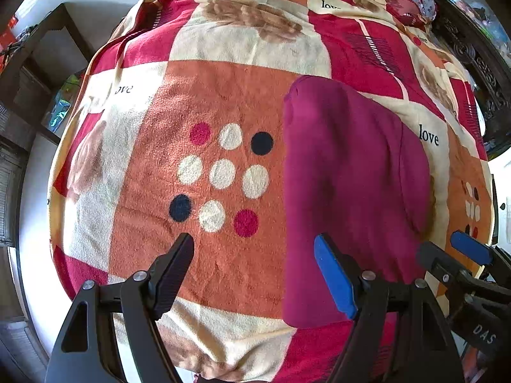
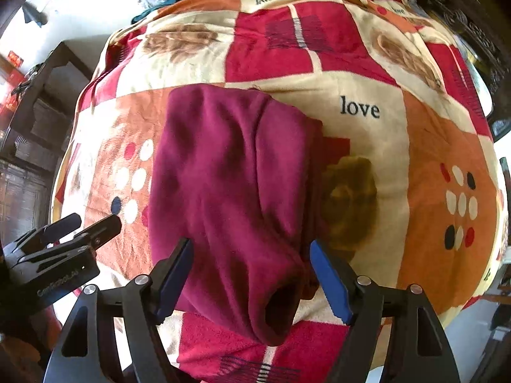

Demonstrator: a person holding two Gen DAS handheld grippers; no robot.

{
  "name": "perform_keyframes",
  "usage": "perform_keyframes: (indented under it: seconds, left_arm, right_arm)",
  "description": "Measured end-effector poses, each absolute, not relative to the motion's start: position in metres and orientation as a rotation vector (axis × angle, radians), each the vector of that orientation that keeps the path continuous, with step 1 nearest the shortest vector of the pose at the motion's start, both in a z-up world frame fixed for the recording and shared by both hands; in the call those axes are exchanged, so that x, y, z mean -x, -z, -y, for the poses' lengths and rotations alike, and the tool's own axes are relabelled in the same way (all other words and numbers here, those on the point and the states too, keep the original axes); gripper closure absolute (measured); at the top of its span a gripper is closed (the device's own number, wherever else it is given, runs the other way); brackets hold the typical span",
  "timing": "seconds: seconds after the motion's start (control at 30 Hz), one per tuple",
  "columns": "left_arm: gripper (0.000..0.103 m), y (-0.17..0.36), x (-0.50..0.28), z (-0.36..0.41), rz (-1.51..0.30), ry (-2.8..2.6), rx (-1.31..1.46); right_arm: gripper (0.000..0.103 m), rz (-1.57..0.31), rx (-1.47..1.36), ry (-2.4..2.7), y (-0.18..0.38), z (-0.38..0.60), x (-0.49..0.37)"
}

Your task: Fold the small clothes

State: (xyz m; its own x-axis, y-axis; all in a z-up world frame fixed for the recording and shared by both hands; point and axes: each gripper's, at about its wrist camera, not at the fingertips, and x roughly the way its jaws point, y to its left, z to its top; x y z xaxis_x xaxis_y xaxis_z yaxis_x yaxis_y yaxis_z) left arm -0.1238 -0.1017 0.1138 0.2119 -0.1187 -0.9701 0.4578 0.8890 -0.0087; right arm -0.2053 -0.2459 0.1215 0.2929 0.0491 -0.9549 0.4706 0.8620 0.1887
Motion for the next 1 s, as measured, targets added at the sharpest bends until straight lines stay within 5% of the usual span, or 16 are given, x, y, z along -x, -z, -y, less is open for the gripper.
perform_keyframes:
  seconds: [1.0]
  left_arm:
    - [0.026,-0.104,0.127,0.104,-1.304,0.395,-0.353]
  right_arm:
    - [0.02,-1.296,-0.503,0.287,-0.105,0.244,0.204]
